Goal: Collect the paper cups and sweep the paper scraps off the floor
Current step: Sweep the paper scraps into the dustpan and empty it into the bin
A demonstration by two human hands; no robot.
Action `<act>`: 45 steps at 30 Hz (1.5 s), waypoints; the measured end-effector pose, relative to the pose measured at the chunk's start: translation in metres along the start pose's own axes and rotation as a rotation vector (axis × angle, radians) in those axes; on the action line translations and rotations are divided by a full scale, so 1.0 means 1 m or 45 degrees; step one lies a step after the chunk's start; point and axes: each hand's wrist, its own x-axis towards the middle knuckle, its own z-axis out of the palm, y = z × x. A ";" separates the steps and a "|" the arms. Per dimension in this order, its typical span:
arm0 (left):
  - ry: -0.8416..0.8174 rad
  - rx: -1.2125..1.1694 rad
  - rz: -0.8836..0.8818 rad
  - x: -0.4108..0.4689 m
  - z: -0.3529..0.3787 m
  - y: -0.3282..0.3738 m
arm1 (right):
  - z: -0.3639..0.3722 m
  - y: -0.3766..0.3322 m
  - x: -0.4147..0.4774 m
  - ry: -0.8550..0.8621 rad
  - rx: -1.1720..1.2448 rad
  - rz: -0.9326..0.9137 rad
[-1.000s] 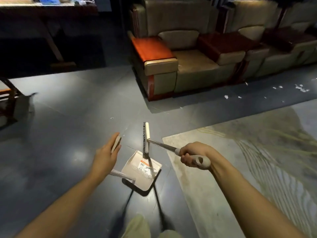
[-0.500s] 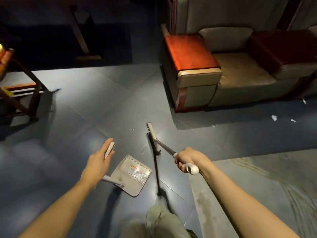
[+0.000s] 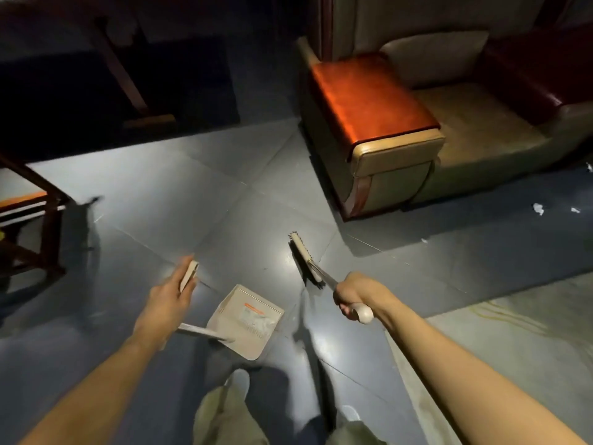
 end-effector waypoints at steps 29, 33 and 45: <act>-0.528 -0.035 0.538 0.096 -0.088 -0.068 | 0.147 -0.104 -0.086 -0.051 0.147 0.169; -0.679 0.056 0.657 0.098 -0.097 -0.080 | 0.177 -0.084 -0.095 0.128 0.359 0.249; -0.772 0.121 0.946 0.099 -0.077 -0.100 | 0.351 -0.059 -0.095 0.038 0.576 0.458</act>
